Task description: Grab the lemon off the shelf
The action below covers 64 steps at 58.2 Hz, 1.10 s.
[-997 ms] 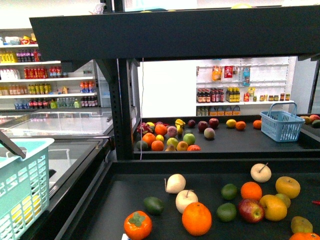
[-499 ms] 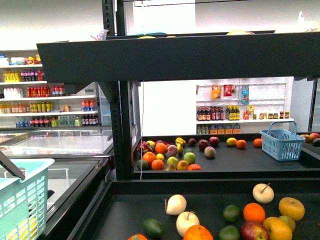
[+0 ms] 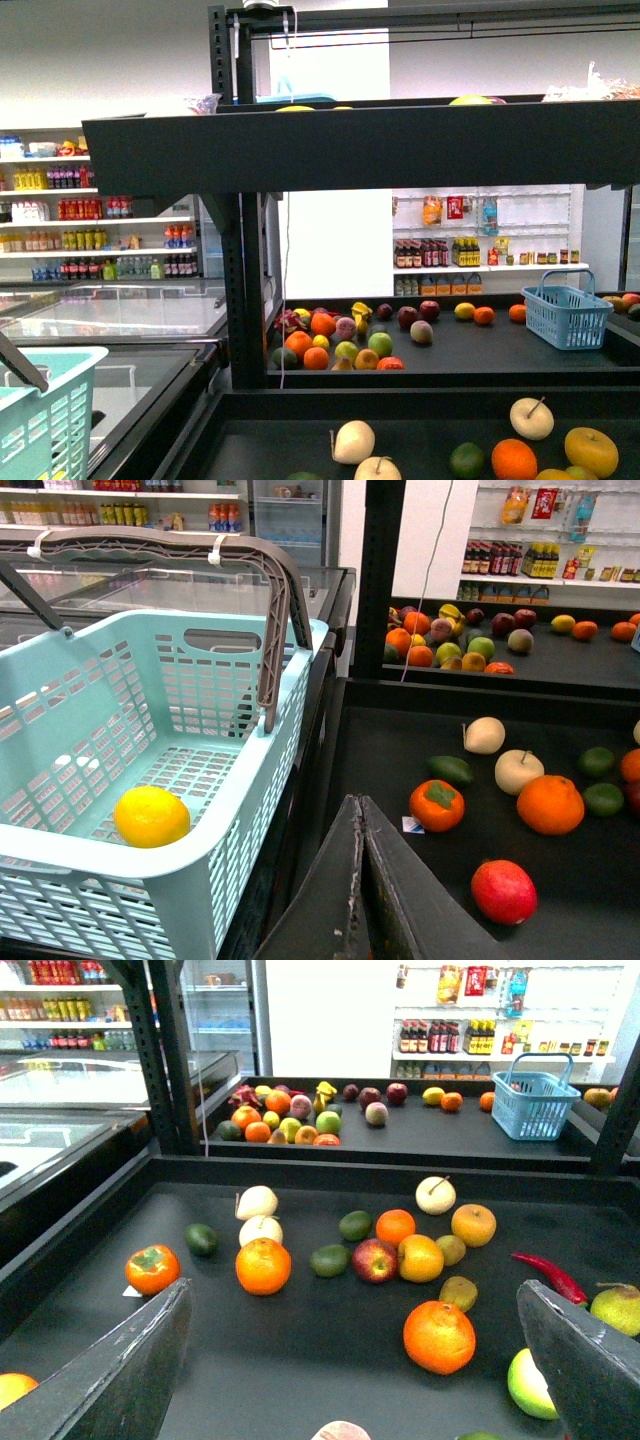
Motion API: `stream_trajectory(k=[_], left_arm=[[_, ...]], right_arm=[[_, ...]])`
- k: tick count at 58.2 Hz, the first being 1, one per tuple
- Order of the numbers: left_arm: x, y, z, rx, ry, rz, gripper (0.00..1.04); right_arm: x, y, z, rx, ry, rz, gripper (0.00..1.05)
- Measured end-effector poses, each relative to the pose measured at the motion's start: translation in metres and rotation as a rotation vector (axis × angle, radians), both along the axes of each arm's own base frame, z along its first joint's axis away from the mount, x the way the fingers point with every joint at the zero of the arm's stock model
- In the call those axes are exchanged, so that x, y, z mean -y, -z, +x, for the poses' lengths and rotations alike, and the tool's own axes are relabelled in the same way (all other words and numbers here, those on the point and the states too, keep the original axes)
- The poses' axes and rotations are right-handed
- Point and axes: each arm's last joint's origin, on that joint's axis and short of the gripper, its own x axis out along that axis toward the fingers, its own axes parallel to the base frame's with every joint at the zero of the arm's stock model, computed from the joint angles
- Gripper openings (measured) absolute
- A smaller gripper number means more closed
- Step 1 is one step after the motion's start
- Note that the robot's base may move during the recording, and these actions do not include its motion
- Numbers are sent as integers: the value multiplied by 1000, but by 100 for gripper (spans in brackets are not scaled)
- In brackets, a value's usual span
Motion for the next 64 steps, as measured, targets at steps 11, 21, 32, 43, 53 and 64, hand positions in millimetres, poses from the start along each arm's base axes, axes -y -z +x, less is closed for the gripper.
stream_trajectory(k=[11, 21, 32, 43, 53, 64], left_arm=[[0, 10, -12, 4, 1, 0, 3], [0, 13, -12, 3, 0, 0, 3], [0, 13, -12, 3, 0, 0, 14], [0, 13, -12, 3, 0, 0, 51], [0, 13, -12, 3, 0, 0, 83], [0, 13, -12, 3, 0, 2, 97]], right_arm=[[0, 0, 0, 0, 1, 0, 97], [0, 0, 0, 0, 0, 0, 97], [0, 0, 0, 0, 0, 0, 97], [0, 0, 0, 0, 0, 0, 97], [0, 0, 0, 0, 0, 0, 97], [0, 0, 0, 0, 1, 0, 97]])
